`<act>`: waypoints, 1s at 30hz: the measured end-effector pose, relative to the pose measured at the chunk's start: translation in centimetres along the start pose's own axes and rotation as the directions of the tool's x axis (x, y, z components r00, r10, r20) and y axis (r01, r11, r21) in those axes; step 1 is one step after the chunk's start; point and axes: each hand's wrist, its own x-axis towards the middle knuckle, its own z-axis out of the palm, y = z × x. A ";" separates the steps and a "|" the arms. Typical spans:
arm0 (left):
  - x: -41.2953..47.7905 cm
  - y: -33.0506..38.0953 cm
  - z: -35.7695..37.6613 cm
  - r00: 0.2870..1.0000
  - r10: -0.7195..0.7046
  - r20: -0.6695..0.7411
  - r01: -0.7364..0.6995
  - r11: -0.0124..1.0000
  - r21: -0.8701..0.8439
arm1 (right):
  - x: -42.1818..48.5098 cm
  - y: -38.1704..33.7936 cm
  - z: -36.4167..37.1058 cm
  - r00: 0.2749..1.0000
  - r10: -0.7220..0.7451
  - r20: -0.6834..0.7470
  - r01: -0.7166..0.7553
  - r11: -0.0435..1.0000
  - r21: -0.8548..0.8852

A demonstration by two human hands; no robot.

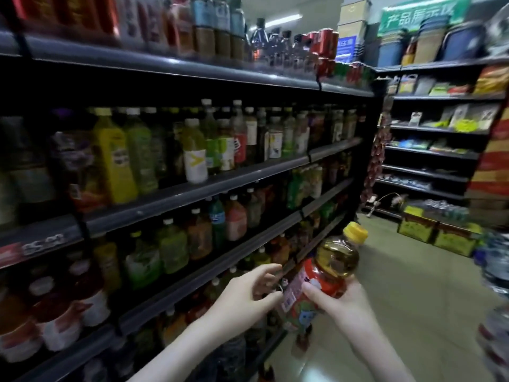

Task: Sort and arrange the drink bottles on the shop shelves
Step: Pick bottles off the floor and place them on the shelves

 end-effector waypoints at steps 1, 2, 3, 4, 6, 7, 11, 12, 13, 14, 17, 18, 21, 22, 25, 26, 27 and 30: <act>2.1 -0.4 0.9 1.000 -0.001 -0.001 0.001 1.000 0.007 | 1.9 0.9 -0.8 1.000 -0.006 -0.013 0.006 1.000 0.004; 4.4 -0.8 1.9 1.000 -0.001 -0.002 0.001 1.000 0.015 | 3.9 1.8 -1.7 1.000 -0.012 -0.025 0.012 1.000 0.000; 6.7 -1.0 2.9 1.000 0.001 -0.002 -0.001 1.000 0.025 | 6.0 2.7 -2.5 0.999 -0.015 -0.032 0.015 1.000 -0.003; 9.2 -1.3 3.8 1.000 0.003 -0.005 -0.003 0.999 0.032 | 8.2 3.5 -3.4 0.999 -0.010 -0.035 0.010 1.000 -0.001; 14.4 -1.7 5.6 1.000 0.013 -0.027 -0.013 0.999 0.034 | 12.7 4.5 -5.2 1.000 -0.002 -0.027 0.003 1.000 0.018; 17.2 -1.7 6.3 0.999 0.019 -0.037 -0.018 0.999 0.029 | 15.0 4.7 -6.2 1.000 -0.001 -0.024 0.002 1.000 0.025; 28.6 -0.4 9.0 0.999 0.046 -0.021 -0.045 0.999 0.025 | 24.5 5.8 -10.2 0.997 -0.002 -0.073 0.002 1.000 -0.009; 31.5 0.1 9.9 0.998 0.057 -0.011 -0.056 0.998 0.021 | 26.9 6.1 -11.4 0.996 -0.001 -0.093 -0.001 1.000 -0.017; 34.3 0.6 10.8 0.998 0.064 0.003 -0.064 0.998 0.021 | 29.2 6.5 -12.7 0.994 0.000 -0.109 -0.003 1.000 -0.026; 36.9 1.1 11.8 0.997 0.069 0.022 -0.069 0.997 0.023 | 31.3 6.9 -13.9 0.993 0.005 -0.122 -0.009 0.999 -0.036; 43.9 2.1 15.4 0.993 0.081 0.087 -0.084 0.996 0.030 | 37.5 8.8 -17.8 0.987 0.011 -0.157 -0.022 0.997 -0.073; 46.2 2.4 16.7 0.991 0.088 0.102 -0.091 0.995 0.029 | 39.6 9.6 -19.1 0.985 0.013 -0.170 -0.027 0.997 -0.078; 53.5 2.6 20.6 0.987 0.109 0.120 -0.111 0.994 0.016 | 46.6 11.8 -22.8 0.988 -0.007 -0.154 -0.003 0.998 -0.068; 56.0 2.6 21.9 0.987 0.113 0.119 -0.114 0.993 0.008 | 49.1 12.4 -23.8 0.990 -0.019 -0.142 0.011 0.998 -0.061; 63.7 3.2 25.0 0.989 0.108 0.103 -0.111 0.994 0.019 | 56.8 14.5 -27.2 0.994 -0.053 -0.100 0.046 0.996 -0.070; 66.1 3.6 25.8 0.991 0.094 0.098 -0.097 0.995 0.032 | 59.4 15.2 -28.4 0.995 -0.061 -0.080 0.054 0.995 -0.081; 68.6 3.8 26.5 0.993 0.076 0.092 -0.081 0.996 0.045 | 62.1 15.9 -29.5 0.996 -0.070 -0.059 0.064 0.994 -0.092; 74.8 4.0 28.2 0.998 0.036 0.057 -0.040 0.997 0.063 | 70.3 17.8 -31.7 0.996 -0.091 -0.013 0.089 0.992 -0.093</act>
